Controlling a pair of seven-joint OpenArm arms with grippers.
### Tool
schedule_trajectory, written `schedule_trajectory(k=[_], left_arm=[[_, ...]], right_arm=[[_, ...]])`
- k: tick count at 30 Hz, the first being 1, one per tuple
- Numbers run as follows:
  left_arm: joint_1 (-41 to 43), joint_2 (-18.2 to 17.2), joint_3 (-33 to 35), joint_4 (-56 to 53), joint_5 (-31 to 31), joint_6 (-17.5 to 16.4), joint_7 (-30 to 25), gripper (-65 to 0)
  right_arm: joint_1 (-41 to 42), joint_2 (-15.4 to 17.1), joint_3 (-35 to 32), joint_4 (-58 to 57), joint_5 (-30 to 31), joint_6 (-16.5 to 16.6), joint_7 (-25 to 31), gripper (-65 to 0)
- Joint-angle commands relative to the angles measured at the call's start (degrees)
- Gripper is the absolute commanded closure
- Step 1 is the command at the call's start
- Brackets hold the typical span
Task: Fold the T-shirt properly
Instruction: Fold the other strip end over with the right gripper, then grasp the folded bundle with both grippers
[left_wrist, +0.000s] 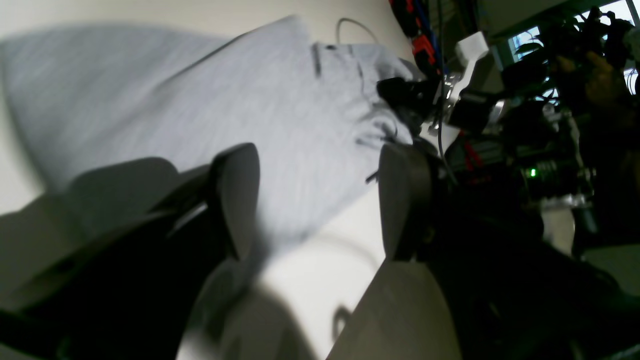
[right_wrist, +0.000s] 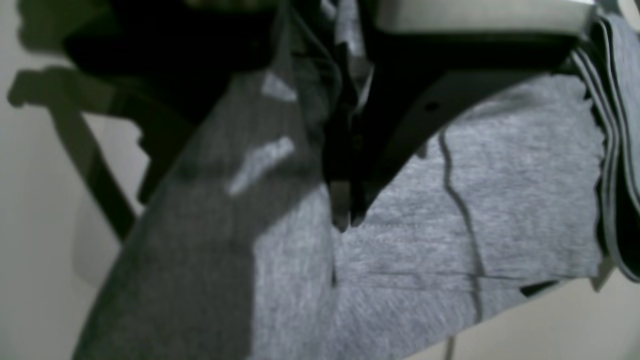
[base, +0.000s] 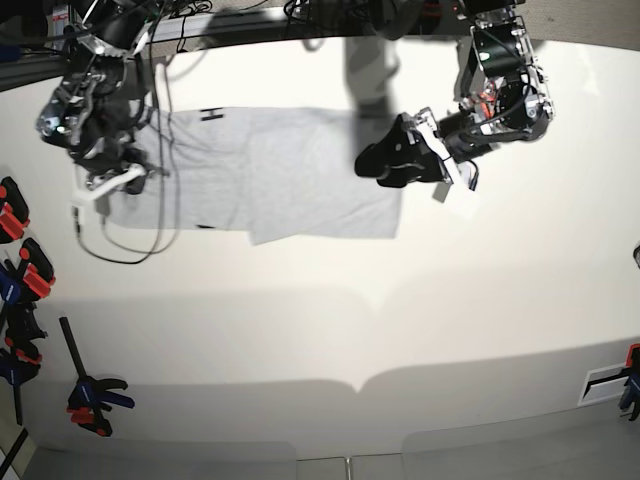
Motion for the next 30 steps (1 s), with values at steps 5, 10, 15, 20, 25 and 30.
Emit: schedule_trajectory(k=[5, 10, 15, 20, 25, 30], left_arm=[[-0.55, -0.20, 0.04, 1.07, -1.38, -0.26, -0.52, -35.0], [-0.48, -0.17, 0.04, 1.07, -1.38, -0.26, -0.55, -35.0], [-0.48, -0.17, 0.04, 1.07, 3.58, -0.31, -0.59, -35.0], [-0.46, -1.05, 0.04, 1.07, 16.33, 1.25, -1.55, -35.0], [-0.44, -3.04, 0.04, 1.07, 29.77, 6.80, -4.50, -35.0], [0.26, -3.67, 0.04, 1.07, 30.73, 7.17, -4.92, -35.0]], right_arm=[[4.52, 0.33, 3.19, 5.16, 2.14, 1.40, -3.23, 0.0], [4.46, -3.06, -0.22, 12.15, 14.80, 3.08, -11.10, 0.0], [4.13, -10.19, -7.56, 15.30, 17.55, 3.10, -13.38, 0.0], [4.15, -14.34, -16.46, 18.32, 17.55, 3.04, -14.84, 0.0], [4.15, -17.66, -23.34, 21.22, 17.55, 2.86, -15.65, 0.0], [4.15, -19.92, -28.17, 22.10, 16.90, 2.86, -15.19, 0.0]])
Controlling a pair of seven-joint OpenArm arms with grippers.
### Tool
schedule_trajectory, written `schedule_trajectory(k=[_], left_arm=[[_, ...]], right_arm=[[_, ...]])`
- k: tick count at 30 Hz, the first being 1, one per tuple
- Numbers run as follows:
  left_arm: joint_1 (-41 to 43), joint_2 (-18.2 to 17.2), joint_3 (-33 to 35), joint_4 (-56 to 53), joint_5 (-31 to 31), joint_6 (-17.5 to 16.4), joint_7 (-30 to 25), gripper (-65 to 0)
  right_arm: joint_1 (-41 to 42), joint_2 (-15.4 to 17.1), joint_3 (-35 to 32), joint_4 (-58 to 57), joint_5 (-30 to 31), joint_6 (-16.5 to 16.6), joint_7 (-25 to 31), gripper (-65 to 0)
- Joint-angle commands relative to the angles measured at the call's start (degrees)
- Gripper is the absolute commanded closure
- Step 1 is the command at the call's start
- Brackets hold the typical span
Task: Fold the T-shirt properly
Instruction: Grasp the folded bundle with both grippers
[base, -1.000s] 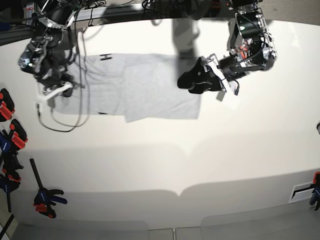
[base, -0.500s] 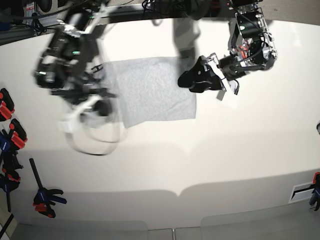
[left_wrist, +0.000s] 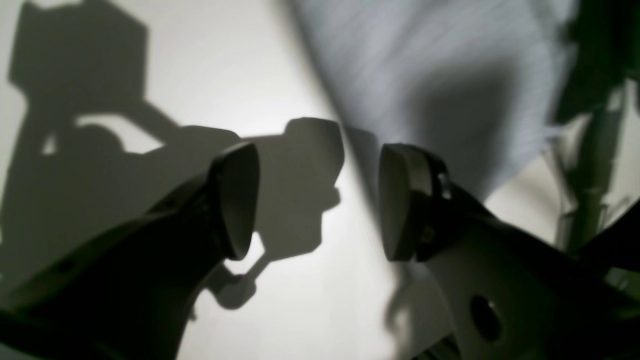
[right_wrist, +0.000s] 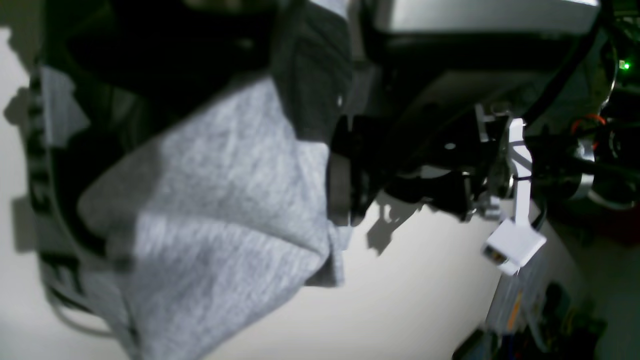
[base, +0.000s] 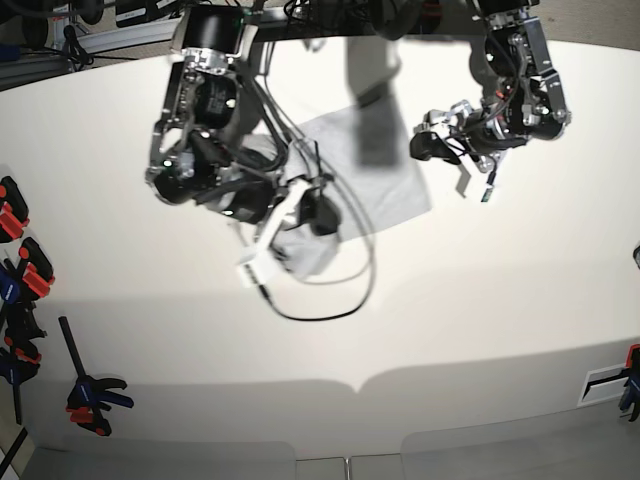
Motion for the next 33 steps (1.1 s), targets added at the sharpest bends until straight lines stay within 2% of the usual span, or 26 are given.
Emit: schedule_trajectory(k=[1, 12, 26, 33], left_arm=[[0.11, -0.31, 0.00, 1.05, -0.90, -0.22, -0.76, -35.0], [1.73, -0.20, 0.02, 1.05, -0.92, -0.24, -3.96, -35.0], [1.73, -0.17, 0.48, 1.07, -3.65, -0.24, -4.11, -35.0], [1.70, -0.37, 0.46, 1.14, -5.57, -0.26, -4.07, -35.0]], right_arm=[[1.11, -0.27, -0.76, 1.14, 1.46, 0.24, 1.49, 0.0], [1.09, -0.27, -8.79, 1.07, 1.01, -0.70, 3.65, 0.0], [-0.33, -0.27, -15.98, -2.95, -0.26, -1.68, 4.68, 0.0], [-0.33, -0.27, -17.70, -4.90, -0.26, -1.66, 8.07, 0.0]])
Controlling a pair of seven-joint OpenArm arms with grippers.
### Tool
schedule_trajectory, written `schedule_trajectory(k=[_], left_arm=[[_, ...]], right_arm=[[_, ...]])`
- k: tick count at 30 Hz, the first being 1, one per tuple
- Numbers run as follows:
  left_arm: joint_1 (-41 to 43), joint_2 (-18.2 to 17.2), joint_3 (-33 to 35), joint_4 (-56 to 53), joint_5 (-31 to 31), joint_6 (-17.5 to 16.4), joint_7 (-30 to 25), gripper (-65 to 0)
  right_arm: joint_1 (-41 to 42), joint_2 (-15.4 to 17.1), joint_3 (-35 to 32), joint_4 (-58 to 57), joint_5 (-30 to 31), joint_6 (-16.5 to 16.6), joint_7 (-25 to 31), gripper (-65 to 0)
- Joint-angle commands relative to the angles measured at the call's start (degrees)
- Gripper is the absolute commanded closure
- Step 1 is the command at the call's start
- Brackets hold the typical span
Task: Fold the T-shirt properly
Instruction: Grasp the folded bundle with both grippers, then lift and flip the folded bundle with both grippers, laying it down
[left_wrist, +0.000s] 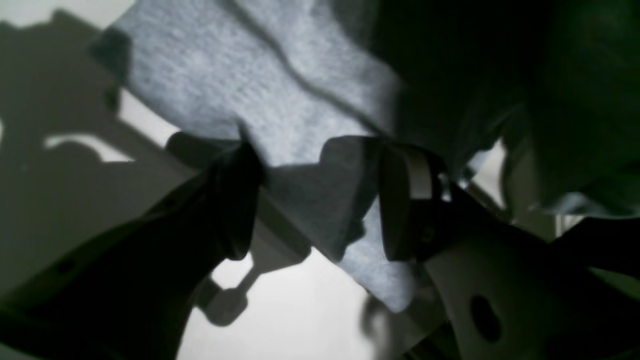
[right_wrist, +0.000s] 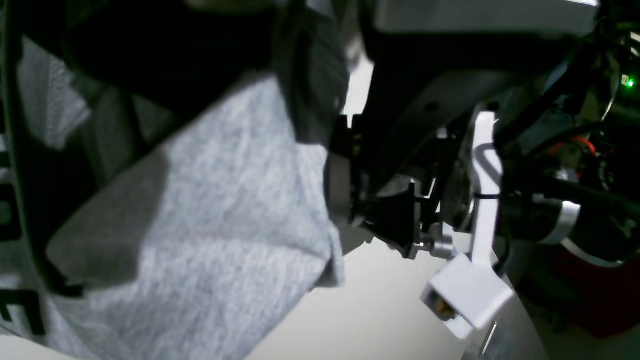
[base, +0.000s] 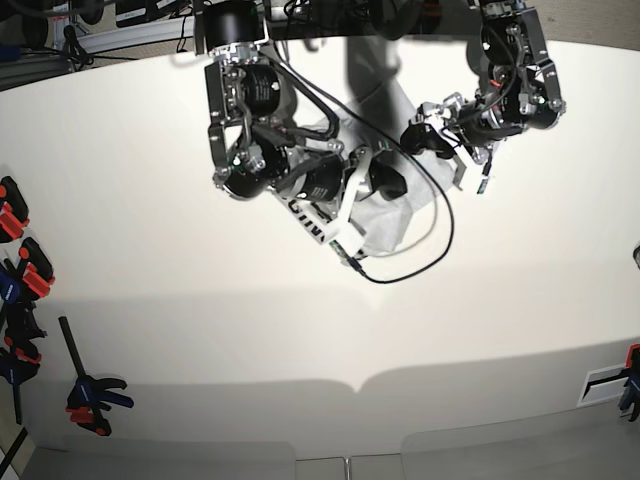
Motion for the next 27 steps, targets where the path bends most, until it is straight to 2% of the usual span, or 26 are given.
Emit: schedule_trajectory(k=[1, 4, 8, 10, 12, 14, 17, 19, 21, 23, 25, 27], left_arm=[[-0.79, -0.42, 0.02, 1.22, -2.19, -0.26, -1.03, -35.0], [-0.74, -2.21, -0.20, 2.58, -5.40, -1.29, -3.98, -35.0], [-0.76, -6.47, -0.20, 6.54, -7.26, -1.29, -5.90, -35.0], [-0.74, -9.11, -0.20, 8.57, -5.92, -1.27, -5.86, -35.0], [-0.76, -11.28, -0.20, 10.14, -0.44, -0.92, -5.90, -35.0], [-0.76, -13.09, -0.20, 10.75, 4.90, 2.54, -5.97, -35.0], [-0.72, -13.97, -0.20, 10.75, 8.92, 7.87, -6.84, -35.0], [-0.72, -13.97, -0.20, 10.75, 8.81, 8.83, -6.86, -35.0], [-0.72, -13.97, -0.20, 10.75, 8.79, 8.79, -7.21, -35.0], [-0.74, -13.97, -0.20, 10.75, 8.50, 8.79, -7.21, -35.0], [-0.72, -13.97, -0.20, 10.75, 8.31, 8.79, -7.21, -35.0], [-0.72, -13.97, -0.20, 10.75, 8.39, 8.79, -7.19, -35.0]], right_arm=[[1.07, -0.44, -0.26, 0.83, 1.64, -0.09, 1.22, 0.0], [1.07, -0.44, -0.26, 0.83, 1.46, -0.09, 1.29, 0.0], [1.07, -0.44, -0.26, 0.83, -1.05, -0.11, 2.32, 0.0], [1.07, -0.44, -0.26, 0.83, -1.18, -0.09, 2.43, 0.0], [1.07, -0.44, -0.28, 0.83, -1.14, -0.09, 2.49, 0.0], [1.07, -0.44, -0.28, 0.83, -1.14, -0.09, 2.99, 0.0], [1.07, -0.44, -0.28, 0.83, -1.07, -0.09, 4.61, 0.0], [1.07, -0.44, -0.63, 0.83, 0.15, -0.09, 5.33, -0.2], [1.07, -0.44, -1.57, 0.83, 3.08, -0.09, 5.42, -11.6], [1.05, -0.44, -3.19, 0.83, 5.62, -0.09, 5.25, -20.2], [1.05, -0.44, -5.38, 0.83, 7.48, -0.09, 5.20, -23.7], [1.07, -0.44, -7.96, 0.83, 9.44, -0.09, 5.20, -23.8]])
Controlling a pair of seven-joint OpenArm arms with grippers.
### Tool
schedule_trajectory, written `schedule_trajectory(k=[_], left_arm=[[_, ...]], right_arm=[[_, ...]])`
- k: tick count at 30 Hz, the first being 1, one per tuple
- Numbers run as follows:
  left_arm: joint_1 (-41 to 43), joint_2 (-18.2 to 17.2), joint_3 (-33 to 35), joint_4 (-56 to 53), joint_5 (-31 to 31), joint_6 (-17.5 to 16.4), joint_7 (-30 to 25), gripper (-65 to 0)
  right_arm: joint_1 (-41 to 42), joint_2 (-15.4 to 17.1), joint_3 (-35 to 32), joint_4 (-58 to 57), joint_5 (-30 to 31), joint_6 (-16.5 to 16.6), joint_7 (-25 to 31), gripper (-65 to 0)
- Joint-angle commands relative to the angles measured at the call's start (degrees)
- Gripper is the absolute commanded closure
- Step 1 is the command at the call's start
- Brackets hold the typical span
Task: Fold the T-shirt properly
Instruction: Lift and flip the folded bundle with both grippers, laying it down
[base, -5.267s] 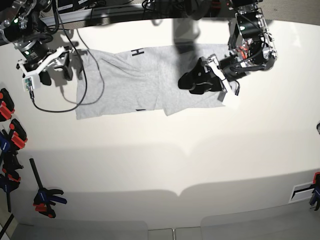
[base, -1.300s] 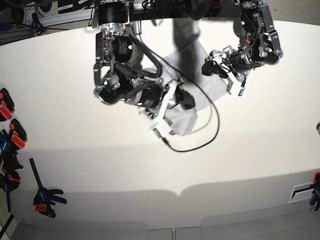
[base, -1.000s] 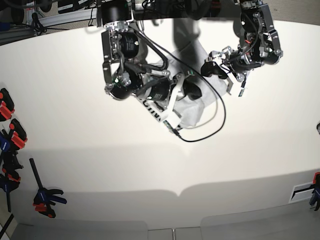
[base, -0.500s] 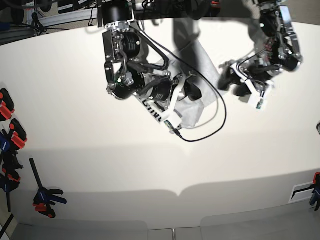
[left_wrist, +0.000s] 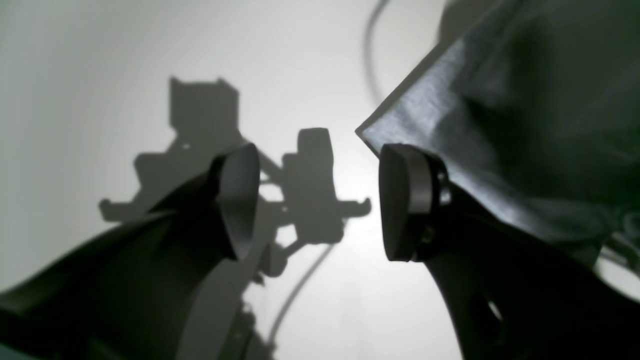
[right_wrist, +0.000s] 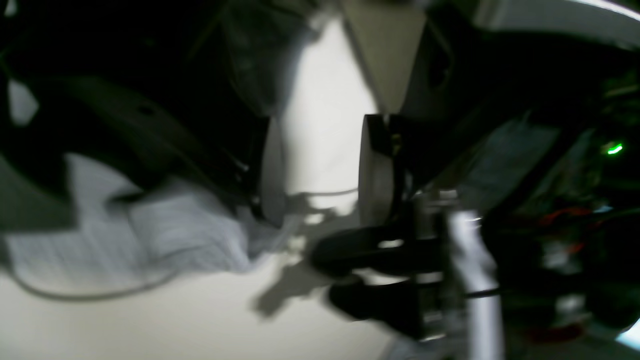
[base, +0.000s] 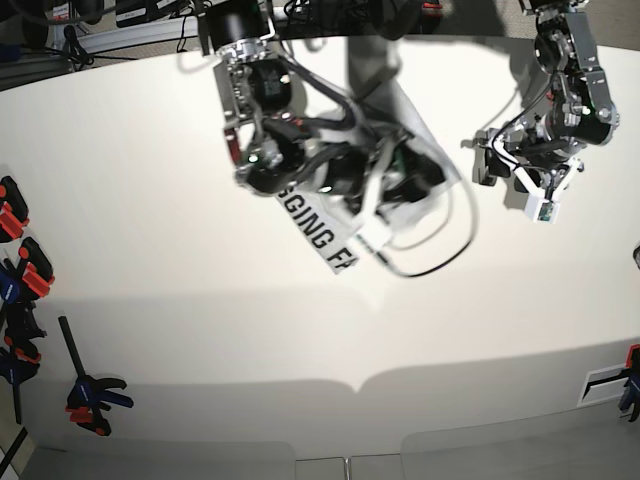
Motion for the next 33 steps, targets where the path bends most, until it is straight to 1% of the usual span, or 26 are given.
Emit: schedule_trajectory(k=[1, 5, 8, 12, 14, 16, 18, 19, 21, 23, 26, 28, 30, 33], left_arm=[[-0.57, -0.63, -0.28, 1.09, -0.70, 0.24, -1.16, -35.0], [-0.57, -0.66, -0.28, 1.09, -0.70, 0.24, -1.14, -35.0], [-0.57, -0.66, -0.28, 1.09, -0.70, 0.24, -1.14, -35.0], [-0.61, -0.66, -0.28, 1.09, -1.75, 0.24, -1.14, -35.0], [-0.61, -0.63, -0.28, 1.09, -6.38, 0.24, -1.11, -35.0], [-0.61, -0.39, -0.26, 1.14, -13.90, -0.28, -0.68, -35.0], [-0.57, 1.20, -0.20, 2.38, -18.49, -3.89, 2.05, -35.0], [-0.42, 2.34, -0.15, 3.58, -21.22, -4.98, 4.07, -35.0], [0.61, 5.25, -0.15, 6.69, -26.67, -8.13, 6.69, -35.0], [2.82, 8.66, -0.15, 10.25, -30.18, -10.14, 6.80, -35.0], [7.41, 12.96, -0.15, 14.16, -29.44, -10.67, 7.17, -35.0], [10.36, 14.78, 0.09, 13.88, -27.36, -12.39, 6.80, -35.0], [12.55, 15.56, 1.62, 11.69, -26.60, -14.05, 5.31, -35.0], [12.85, 15.54, 6.49, 5.64, -25.49, -14.01, 3.13, -35.0]], right_arm=[[1.05, -0.53, -1.22, 0.90, 2.05, 0.04, 1.09, -23.8], [1.14, -0.53, -6.23, 0.92, 4.55, 0.17, 1.09, -23.7], [2.43, -0.53, -7.37, 0.92, 3.43, 2.32, 0.92, -23.7], [6.40, -0.53, -4.85, 0.98, -5.99, 2.16, 0.90, -23.7], [8.46, -0.53, -1.75, 0.98, -11.32, 2.16, 1.16, -23.7], [10.03, -0.53, 2.23, 0.94, -17.27, 2.12, 3.19, -23.7], [10.91, -0.53, 6.43, -0.02, -24.11, 1.38, 7.30, -23.5], [11.52, -0.53, 8.31, -1.42, -26.27, 0.92, 7.87, -23.5], [13.16, -0.53, 11.26, -6.40, -26.56, 0.63, 7.67, -23.5], [15.26, -0.53, 12.44, -12.46, -26.27, 1.27, 7.43, -23.5], [18.67, -0.53, 12.50, -20.28, -26.43, 3.52, 8.07, -23.5], [21.14, -0.53, 12.41, -25.03, -28.00, 3.69, 10.62, -23.5], [23.74, -0.53, 12.41, -29.92, -28.81, 3.67, 12.17, -23.5], [27.19, -0.53, 12.41, -36.81, -28.76, 3.67, 11.54, -23.5]])
